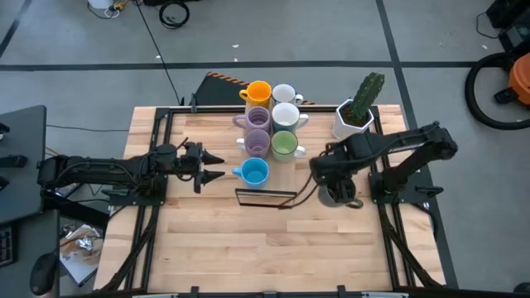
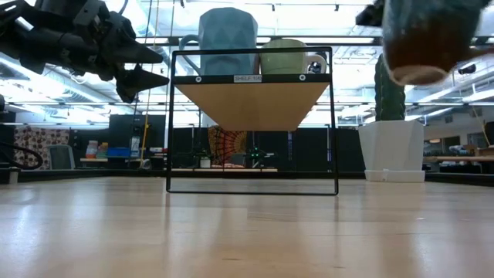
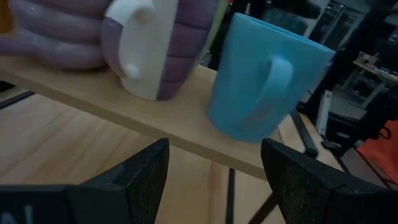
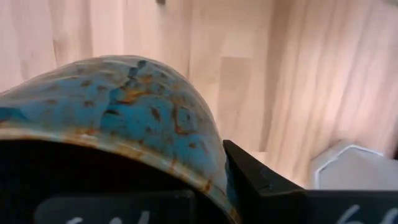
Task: Place coffee mugs
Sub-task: Put the dark blue mug on the shelf aligned with the light green
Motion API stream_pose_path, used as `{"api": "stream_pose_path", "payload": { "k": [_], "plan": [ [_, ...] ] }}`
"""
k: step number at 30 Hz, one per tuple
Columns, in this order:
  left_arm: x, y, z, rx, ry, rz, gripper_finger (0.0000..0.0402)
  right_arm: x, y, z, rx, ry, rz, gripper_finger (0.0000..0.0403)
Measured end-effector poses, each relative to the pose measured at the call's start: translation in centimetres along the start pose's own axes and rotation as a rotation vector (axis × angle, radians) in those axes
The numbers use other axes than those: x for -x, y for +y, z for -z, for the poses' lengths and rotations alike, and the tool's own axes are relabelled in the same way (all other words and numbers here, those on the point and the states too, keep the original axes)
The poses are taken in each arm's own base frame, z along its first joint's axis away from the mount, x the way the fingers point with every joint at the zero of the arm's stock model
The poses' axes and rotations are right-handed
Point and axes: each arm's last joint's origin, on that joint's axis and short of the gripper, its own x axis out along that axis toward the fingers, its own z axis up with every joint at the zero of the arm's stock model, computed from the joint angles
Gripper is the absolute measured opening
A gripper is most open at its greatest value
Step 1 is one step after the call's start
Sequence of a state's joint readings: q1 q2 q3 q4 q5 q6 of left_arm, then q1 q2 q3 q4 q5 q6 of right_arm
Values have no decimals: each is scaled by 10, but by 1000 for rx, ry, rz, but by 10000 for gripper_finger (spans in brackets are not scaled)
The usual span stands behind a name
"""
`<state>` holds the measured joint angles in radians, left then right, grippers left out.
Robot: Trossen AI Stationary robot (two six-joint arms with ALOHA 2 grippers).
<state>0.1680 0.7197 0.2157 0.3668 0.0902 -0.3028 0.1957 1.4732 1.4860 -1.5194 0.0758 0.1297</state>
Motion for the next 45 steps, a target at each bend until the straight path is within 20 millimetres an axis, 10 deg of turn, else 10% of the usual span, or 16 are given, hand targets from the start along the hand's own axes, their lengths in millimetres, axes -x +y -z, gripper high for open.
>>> {"api": "stream_pose_path", "payload": {
  "k": [14, 26, 45],
  "plan": [
    [0, 1, 3, 30, 33, -16, 263, 29, -23, -56, 182, -78, 76, 44],
    [0, 1, 4, 31, 45, -19, 263, 51, -31, -65, 293, -157, 166, 45],
    [0, 1, 3, 56, 27, -12, 263, 32, -32, -98, 468, -210, 249, 44]
  ]
}}
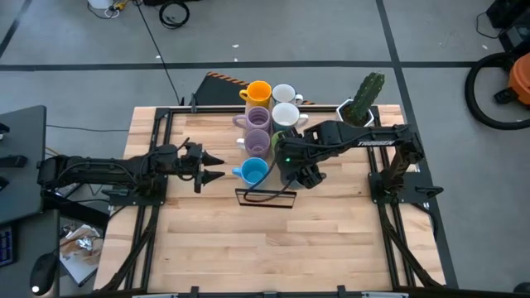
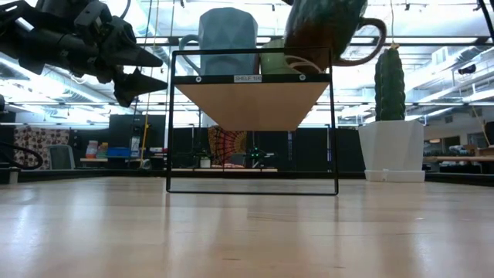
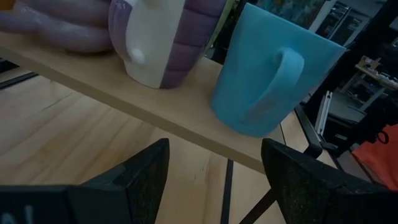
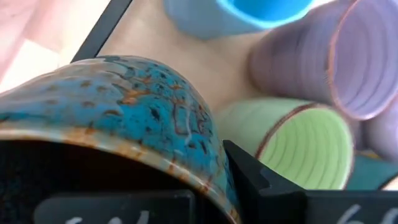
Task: Place coffee mugs
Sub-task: Put the dark blue mug on the shelf aligned with the light green
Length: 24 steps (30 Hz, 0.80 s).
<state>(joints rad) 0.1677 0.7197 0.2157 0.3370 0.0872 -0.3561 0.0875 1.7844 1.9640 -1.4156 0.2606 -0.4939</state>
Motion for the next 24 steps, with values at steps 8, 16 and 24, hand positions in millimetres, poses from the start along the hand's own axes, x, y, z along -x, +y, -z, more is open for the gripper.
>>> {"api": "stream_pose_path", "payload": {
  "k": [8, 16, 24],
  "plan": [
    [0, 0, 0, 0, 3, -1, 263, -11, -2, -10, 32, -43, -24, 43],
    [0, 0, 1, 0, 6, -2, 263, -20, -2, -15, 34, -35, -28, 43],
    [0, 0, 1, 0, 6, -3, 263, -25, -4, -16, 34, -33, -27, 43]
  ]
}}
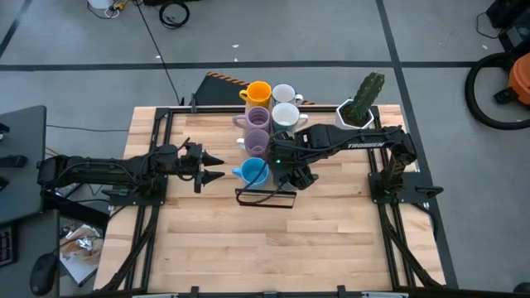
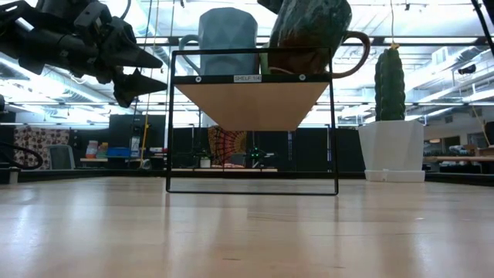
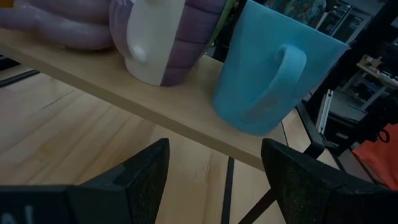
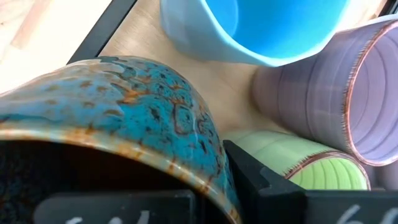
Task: Place coffee mugs
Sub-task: Put the dark blue mug on the shelf aligned with the light green
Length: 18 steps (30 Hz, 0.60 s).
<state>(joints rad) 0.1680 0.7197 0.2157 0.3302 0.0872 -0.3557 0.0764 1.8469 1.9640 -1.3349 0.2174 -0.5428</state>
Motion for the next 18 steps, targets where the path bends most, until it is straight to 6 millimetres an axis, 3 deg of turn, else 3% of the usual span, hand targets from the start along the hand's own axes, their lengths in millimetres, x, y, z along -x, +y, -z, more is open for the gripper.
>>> {"api": "stream_pose_path", "payload": {
  "k": [18],
  "plan": [
    [0, 0, 1, 1, 7, -2, 263, 0, -2, -2, -6, -18, 16, 65]
  ]
}}
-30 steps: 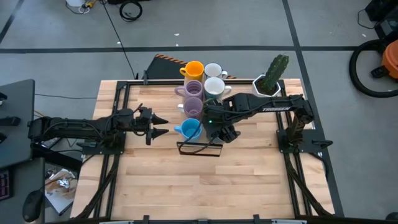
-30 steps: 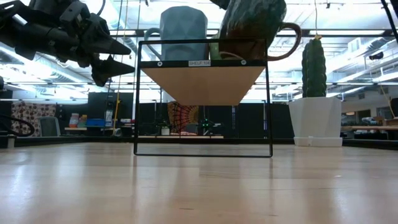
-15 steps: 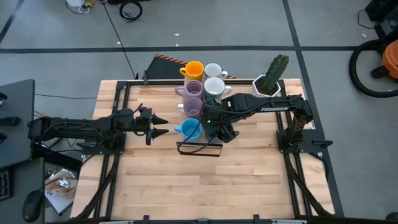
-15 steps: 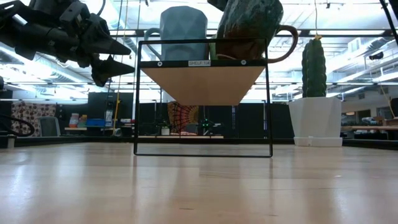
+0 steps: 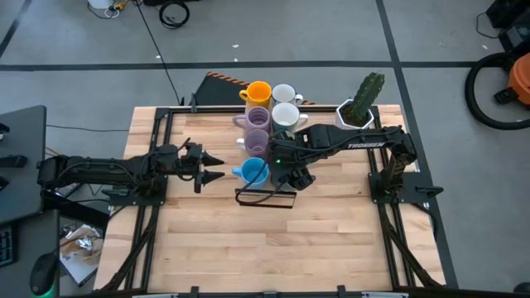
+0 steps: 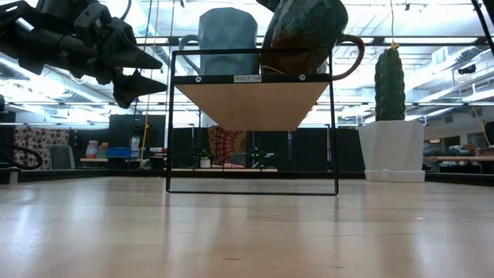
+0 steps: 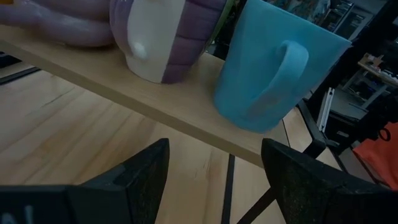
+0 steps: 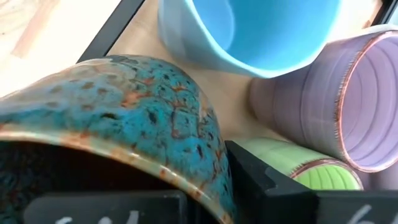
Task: Place coffee mugs
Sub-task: Put the dark blue mug on the shelf aligned with the light green
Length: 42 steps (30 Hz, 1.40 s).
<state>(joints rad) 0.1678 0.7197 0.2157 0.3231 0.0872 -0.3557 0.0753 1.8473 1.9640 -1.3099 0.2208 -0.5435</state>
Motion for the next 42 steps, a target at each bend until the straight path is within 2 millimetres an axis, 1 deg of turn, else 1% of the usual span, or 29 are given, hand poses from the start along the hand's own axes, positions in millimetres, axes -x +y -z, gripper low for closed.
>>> {"api": "stream_pose_path", "payload": {
  "k": [3, 8, 16, 23, 34, 42],
  "plan": [
    [0, 0, 0, 0, 1, 0, 263, 0, 0, 1, 5, 11, -4, 64],
    [0, 0, 0, 0, 0, 0, 263, 0, 0, 2, 19, 7, -30, 38],
    [0, 0, 0, 0, -1, 0, 263, -1, 0, 4, 34, 18, -39, 38],
    [0, 0, 0, 0, 2, 8, 263, 2, 5, 8, 24, 80, -41, 38],
    [0, 0, 0, 0, 5, 15, 263, 2, 5, 8, 12, 72, -54, 43],
    [0, 0, 0, 0, 5, 15, 263, 1, 3, 4, 4, 30, -34, 66]
  ]
}}
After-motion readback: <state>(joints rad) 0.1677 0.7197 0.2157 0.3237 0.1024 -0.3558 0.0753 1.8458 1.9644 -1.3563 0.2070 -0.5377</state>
